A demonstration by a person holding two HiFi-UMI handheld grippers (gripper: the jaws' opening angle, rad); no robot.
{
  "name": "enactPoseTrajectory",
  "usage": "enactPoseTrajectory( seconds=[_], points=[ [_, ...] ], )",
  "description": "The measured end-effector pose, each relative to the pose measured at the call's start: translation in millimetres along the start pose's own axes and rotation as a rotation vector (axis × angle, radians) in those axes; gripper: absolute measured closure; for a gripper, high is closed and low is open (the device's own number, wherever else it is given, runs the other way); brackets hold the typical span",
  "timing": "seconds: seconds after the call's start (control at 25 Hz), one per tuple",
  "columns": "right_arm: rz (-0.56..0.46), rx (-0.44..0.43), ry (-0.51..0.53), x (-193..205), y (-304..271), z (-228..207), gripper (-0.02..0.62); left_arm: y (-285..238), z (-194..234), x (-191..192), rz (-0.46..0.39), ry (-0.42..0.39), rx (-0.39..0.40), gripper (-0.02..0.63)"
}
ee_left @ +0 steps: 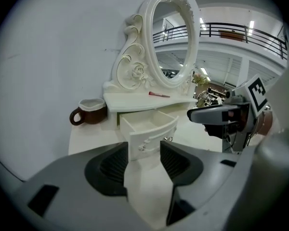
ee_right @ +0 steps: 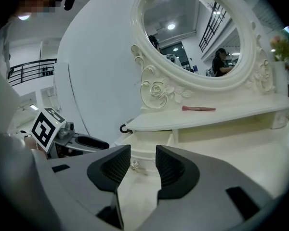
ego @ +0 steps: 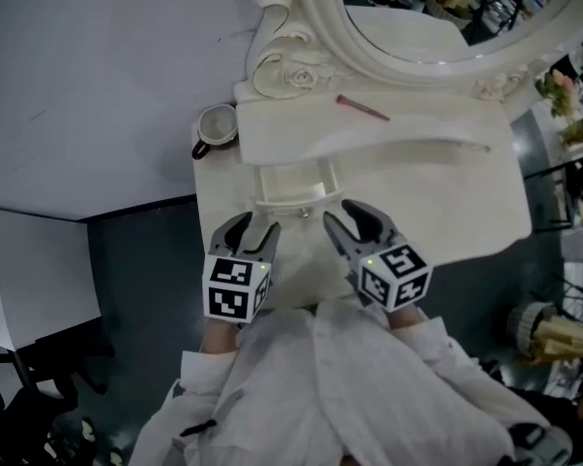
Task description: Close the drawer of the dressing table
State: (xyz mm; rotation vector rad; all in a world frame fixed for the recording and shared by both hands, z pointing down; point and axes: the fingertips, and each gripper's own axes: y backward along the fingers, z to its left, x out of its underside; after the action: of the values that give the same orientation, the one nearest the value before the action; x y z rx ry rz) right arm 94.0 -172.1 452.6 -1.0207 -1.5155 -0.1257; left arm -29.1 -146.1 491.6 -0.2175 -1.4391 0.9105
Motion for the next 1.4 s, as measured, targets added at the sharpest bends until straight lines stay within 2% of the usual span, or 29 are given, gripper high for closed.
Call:
enactPoseTrajectory(
  seconds=[0.32, 0.52, 0.96, 1.4],
  points=[
    [0.052, 0.011, -0.005, 10, -17, -29, 0.426, -14, 10, 8, 0.036, -0.013, -0.029, 0.408],
    [0.094, 0.005, 0.017, 22, -26, -40, 0.4, -24, 15, 12, 0.056, -0.063, -0.03, 0.408],
    [0.2, -0.01, 0.172, 44, -35, -53, 0.384, -41, 16, 15, 0.099, -0.099, -0.02, 0.408],
    [0.242, -0.096, 0.282, 49, -54, -43, 0.377, -54, 10, 10, 0.115, -0.17, 0.033, 0.407]
  ],
)
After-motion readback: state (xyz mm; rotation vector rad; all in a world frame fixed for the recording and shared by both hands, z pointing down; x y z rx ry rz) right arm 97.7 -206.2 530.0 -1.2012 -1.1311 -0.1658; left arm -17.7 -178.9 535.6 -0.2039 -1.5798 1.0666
